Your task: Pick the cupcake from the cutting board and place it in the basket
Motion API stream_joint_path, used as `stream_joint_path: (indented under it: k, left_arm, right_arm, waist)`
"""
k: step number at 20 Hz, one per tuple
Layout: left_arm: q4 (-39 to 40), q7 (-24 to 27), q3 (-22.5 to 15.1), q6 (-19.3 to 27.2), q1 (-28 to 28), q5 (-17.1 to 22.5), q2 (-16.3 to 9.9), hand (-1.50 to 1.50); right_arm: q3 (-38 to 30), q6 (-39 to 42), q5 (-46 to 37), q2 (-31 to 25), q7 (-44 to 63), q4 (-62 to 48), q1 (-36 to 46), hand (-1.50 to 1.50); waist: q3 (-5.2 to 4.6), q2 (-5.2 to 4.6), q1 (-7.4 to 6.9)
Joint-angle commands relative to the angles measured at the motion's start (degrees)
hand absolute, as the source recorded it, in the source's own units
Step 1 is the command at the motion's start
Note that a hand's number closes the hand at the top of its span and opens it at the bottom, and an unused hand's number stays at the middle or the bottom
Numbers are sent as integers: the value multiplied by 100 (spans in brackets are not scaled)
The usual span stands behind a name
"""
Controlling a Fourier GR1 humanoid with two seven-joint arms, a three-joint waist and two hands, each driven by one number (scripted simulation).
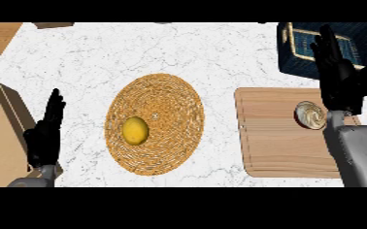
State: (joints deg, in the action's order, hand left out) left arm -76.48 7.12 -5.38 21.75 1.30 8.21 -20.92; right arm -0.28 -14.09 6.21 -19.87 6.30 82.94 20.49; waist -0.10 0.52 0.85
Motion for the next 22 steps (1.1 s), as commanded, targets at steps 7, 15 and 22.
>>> stream_joint_path:
  k: [7, 15, 22]
  left_arm:
    - [-1140, 6, -133, -778, 54, 523, 583, 0]
    - [-1657, -448, -295, -682, 23, 380, 691, 0]
    - [-1872, -508, -291, -572, -112, 315, 661, 0]
  right_arm:
    - [-152, 2465, 591, -1211, -1490, 1272, -1272, 150]
    - [597, -268, -1532, 62, -182, 2286, -2066, -150]
    - [-197, -29, -3196, -1725, 2209, 2660, -2151, -150]
  waist:
    - [22, 41, 102]
    - [-1, -17, -31]
    - [-43, 32, 31]
